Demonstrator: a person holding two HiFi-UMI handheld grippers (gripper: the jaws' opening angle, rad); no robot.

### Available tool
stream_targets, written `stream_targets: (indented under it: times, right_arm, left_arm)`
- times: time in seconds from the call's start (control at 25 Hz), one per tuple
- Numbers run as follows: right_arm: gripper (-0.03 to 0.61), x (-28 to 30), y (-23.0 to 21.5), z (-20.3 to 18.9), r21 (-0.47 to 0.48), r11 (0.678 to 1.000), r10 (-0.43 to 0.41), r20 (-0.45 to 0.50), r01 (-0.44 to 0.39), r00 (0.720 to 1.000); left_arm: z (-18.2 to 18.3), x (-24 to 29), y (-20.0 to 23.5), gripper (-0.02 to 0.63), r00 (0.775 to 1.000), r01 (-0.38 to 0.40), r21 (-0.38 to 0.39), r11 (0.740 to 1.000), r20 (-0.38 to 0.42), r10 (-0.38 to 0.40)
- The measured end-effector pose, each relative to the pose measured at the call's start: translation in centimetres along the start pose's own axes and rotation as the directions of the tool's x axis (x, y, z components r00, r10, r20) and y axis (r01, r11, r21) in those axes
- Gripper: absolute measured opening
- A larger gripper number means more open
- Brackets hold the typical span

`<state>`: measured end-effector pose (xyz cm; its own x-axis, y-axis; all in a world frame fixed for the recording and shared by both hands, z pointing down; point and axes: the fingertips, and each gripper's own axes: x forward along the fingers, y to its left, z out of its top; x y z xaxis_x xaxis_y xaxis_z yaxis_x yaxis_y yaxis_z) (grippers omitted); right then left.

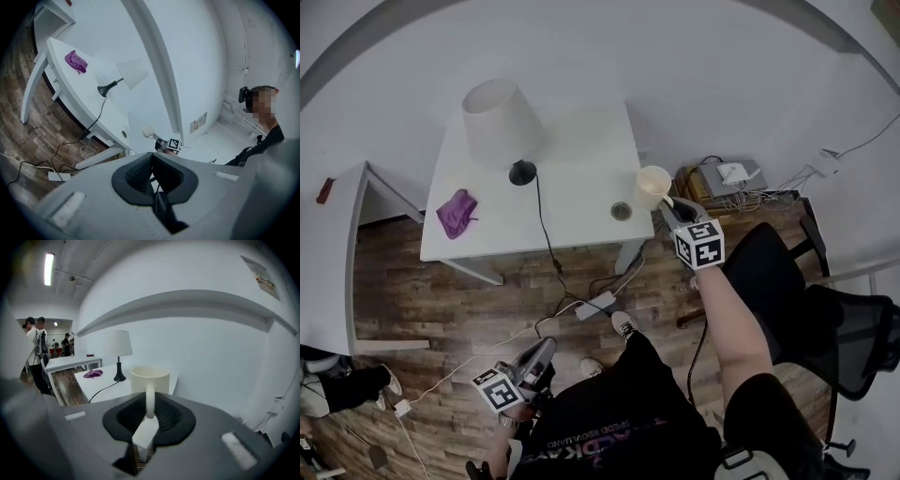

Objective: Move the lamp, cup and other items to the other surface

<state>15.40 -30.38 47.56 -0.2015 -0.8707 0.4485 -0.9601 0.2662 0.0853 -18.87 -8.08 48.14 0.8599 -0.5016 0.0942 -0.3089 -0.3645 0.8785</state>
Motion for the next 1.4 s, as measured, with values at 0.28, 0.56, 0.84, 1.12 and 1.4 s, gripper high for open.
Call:
stream_targets:
  times: [0.28, 0.56, 0.84, 1.12, 1.4]
  right_arm:
    - [0.054, -7.6, -2.4, -2.9, 0.082, 0.987, -0.139, 0.02, 0.137, 0.99]
    - [0.054, -14.8, -6.0, -6.8, 0.164, 0.952, -0.261, 0.005, 0.257, 0.965]
    - [0.054, -22.7, -11.7, -11.0, 0.227, 0.897, -0.382, -0.028, 0.378, 0.924]
    - [0.054, -30.3, -17.6, -15.5, 0.259, 0.846, -0.464, -0.075, 0.467, 0.883]
    - [0.054, -36.2, -24.0, -21.2, 0.309, 0.786, -0.521, -0.135, 0.536, 0.843]
  left_arm:
    - [-2.3, -0.7, -0.9, -0.003, 0.994, 0.058, 0.0, 0.998, -0.092, -0.058]
    - [-4.5, 1.0, -2.5, -0.003, 0.978, 0.117, 0.016, 0.993, -0.176, -0.113]
    - [-7.3, 5.2, -4.9, -0.003, 0.949, 0.175, 0.018, 0.984, -0.27, -0.164]
    - [-11.9, 10.7, -8.2, -0.003, 0.906, 0.223, -0.003, 0.975, -0.368, -0.209]
    - [-16.4, 16.1, -10.9, -0.003, 0.877, 0.226, -0.014, 0.974, -0.431, -0.21]
